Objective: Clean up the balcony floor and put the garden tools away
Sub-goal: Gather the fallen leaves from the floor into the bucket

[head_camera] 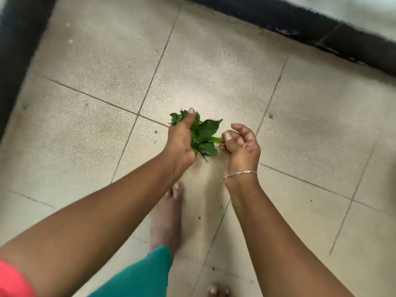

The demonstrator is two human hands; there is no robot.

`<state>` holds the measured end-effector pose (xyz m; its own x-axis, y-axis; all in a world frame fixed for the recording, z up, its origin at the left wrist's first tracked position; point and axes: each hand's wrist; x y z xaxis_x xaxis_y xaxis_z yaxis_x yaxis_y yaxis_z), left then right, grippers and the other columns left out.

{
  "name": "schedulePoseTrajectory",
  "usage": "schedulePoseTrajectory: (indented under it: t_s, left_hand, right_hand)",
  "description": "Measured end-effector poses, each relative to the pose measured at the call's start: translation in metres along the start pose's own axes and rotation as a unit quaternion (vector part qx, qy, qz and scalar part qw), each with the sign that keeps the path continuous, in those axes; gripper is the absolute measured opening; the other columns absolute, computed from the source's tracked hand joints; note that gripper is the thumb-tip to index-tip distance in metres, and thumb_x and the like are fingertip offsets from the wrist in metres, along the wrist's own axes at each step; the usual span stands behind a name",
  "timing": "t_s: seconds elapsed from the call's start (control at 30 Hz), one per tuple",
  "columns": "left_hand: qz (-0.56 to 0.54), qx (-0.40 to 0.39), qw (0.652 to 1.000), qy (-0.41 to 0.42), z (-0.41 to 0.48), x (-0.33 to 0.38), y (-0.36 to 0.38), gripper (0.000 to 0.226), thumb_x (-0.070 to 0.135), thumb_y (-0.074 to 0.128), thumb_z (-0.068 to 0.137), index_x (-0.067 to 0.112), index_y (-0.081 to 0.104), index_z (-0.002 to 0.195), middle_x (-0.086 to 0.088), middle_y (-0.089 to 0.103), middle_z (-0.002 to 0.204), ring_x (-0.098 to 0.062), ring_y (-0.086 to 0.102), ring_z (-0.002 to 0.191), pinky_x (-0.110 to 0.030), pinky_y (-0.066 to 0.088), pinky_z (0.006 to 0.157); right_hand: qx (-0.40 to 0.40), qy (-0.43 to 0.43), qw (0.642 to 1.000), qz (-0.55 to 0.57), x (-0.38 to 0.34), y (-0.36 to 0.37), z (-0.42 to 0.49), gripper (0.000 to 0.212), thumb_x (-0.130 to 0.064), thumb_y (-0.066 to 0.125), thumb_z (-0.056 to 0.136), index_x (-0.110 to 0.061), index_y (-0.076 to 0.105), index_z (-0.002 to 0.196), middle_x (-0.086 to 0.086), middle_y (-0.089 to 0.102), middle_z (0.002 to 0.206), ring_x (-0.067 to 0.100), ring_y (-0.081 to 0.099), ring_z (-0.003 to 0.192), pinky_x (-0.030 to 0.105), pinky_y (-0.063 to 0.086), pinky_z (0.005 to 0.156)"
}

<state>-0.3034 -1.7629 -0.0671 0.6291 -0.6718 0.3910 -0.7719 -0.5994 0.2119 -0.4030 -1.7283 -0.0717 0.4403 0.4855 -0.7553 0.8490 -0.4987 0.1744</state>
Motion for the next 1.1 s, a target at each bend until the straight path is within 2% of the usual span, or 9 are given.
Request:
schedulePoseTrajectory:
  t_s: [0.17, 0.33, 0.5, 0.67, 0.77, 0.8, 0.87, 0.97, 1.1]
  left_hand:
    - [-0.003, 0.031, 1.0, -0.005, -0.077, -0.024, 0.029, 0.03, 0.031, 0.057, 0.093, 0.005, 0.056, 0.109, -0.016, 0.067, 0.096, -0.022, 0.068, 0.056, -0.033, 0.056, 0.051]
    - [0.009, 0.027, 1.0, -0.005, -0.17, -0.031, 0.055, 0.046, 0.033, 0.061, 0.09, 0.0, 0.052, 0.12, -0.027, 0.061, 0.118, -0.041, 0.065, 0.099, -0.056, 0.053, 0.083]
    - [0.022, 0.005, 0.998, -0.051, -0.247, -0.028, 0.093, 0.056, 0.038, 0.063, 0.086, -0.003, 0.054, 0.123, -0.029, 0.06, 0.12, -0.041, 0.064, 0.102, -0.054, 0.052, 0.088]
    - [0.089, -0.022, 0.992, -0.084, -0.312, -0.023, 0.157, 0.05, 0.031, 0.059, 0.09, -0.005, 0.052, 0.125, -0.032, 0.057, 0.12, -0.044, 0.06, 0.106, -0.046, 0.055, 0.081]
    - [0.141, -0.07, 0.983, -0.093, -0.346, -0.027, 0.207, 0.029, 0.024, 0.053, 0.095, -0.003, 0.055, 0.105, -0.026, 0.066, 0.086, -0.034, 0.069, 0.072, -0.034, 0.058, 0.056]
    - [0.154, -0.084, 0.98, -0.1, -0.353, -0.032, 0.223, 0.022, 0.022, 0.051, 0.096, 0.0, 0.053, 0.099, -0.021, 0.063, 0.075, -0.029, 0.067, 0.059, -0.03, 0.055, 0.047]
    - [0.185, -0.108, 0.971, -0.106, -0.363, -0.049, 0.252, 0.019, 0.022, 0.053, 0.095, 0.004, 0.051, 0.099, -0.018, 0.057, 0.079, -0.028, 0.063, 0.061, -0.031, 0.055, 0.05]
    - [0.238, -0.116, 0.96, -0.089, -0.362, -0.082, 0.286, 0.019, 0.021, 0.058, 0.092, 0.005, 0.051, 0.102, -0.014, 0.054, 0.083, -0.03, 0.058, 0.076, -0.035, 0.053, 0.063]
    - [0.255, -0.117, 0.955, -0.098, -0.35, -0.125, 0.332, 0.021, 0.021, 0.059, 0.09, 0.005, 0.052, 0.102, -0.02, 0.055, 0.096, -0.034, 0.058, 0.086, -0.041, 0.054, 0.071]
  right_hand:
    - [0.102, 0.081, 0.96, 0.25, -0.044, -0.014, -0.074, 0.029, 0.011, 0.041, 0.089, -0.011, 0.058, 0.079, 0.005, 0.062, 0.078, 0.02, 0.057, 0.088, 0.031, 0.045, 0.079]
    - [0.13, 0.104, 0.913, 0.372, -0.121, -0.022, -0.144, 0.029, 0.007, 0.038, 0.09, -0.011, 0.057, 0.079, 0.0, 0.065, 0.061, 0.02, 0.059, 0.071, 0.034, 0.05, 0.075]
    - [0.151, 0.089, 0.906, 0.386, -0.208, -0.036, -0.196, 0.023, 0.005, 0.043, 0.084, -0.012, 0.057, 0.078, 0.003, 0.059, 0.072, 0.018, 0.058, 0.067, 0.028, 0.051, 0.065]
    - [0.181, 0.046, 0.882, 0.432, -0.286, -0.061, -0.219, 0.015, 0.0, 0.048, 0.071, -0.012, 0.058, 0.073, 0.003, 0.058, 0.069, 0.016, 0.058, 0.059, 0.02, 0.051, 0.054]
    - [0.208, 0.001, 0.861, 0.464, -0.321, -0.086, -0.223, 0.013, -0.003, 0.053, 0.075, -0.011, 0.06, 0.069, 0.003, 0.059, 0.062, 0.014, 0.06, 0.05, 0.017, 0.05, 0.05]
    - [0.212, -0.024, 0.855, 0.473, -0.333, -0.094, -0.223, 0.003, -0.012, 0.067, 0.064, -0.013, 0.064, 0.064, 0.003, 0.06, 0.062, 0.014, 0.06, 0.05, 0.017, 0.05, 0.051]
    - [0.221, -0.051, 0.848, 0.48, -0.351, -0.118, -0.221, 0.022, -0.022, 0.082, 0.042, -0.017, 0.066, 0.056, 0.003, 0.061, 0.061, 0.015, 0.061, 0.051, 0.017, 0.051, 0.052]
    - [0.259, -0.057, 0.82, 0.507, -0.364, -0.16, -0.208, 0.027, -0.003, 0.048, 0.083, -0.013, 0.061, 0.061, 0.005, 0.058, 0.062, 0.015, 0.06, 0.049, 0.019, 0.051, 0.05]
    - [0.279, -0.039, 0.82, 0.499, -0.378, -0.213, -0.177, 0.027, 0.002, 0.035, 0.088, -0.01, 0.055, 0.074, 0.006, 0.058, 0.062, 0.018, 0.059, 0.054, 0.026, 0.051, 0.059]
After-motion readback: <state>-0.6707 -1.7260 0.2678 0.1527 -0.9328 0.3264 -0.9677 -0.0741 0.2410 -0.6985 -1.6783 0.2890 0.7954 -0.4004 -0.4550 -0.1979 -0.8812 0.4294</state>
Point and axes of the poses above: each hand's wrist, its own z-axis towards the middle knuckle, its own y-axis out of the palm, x = y × z
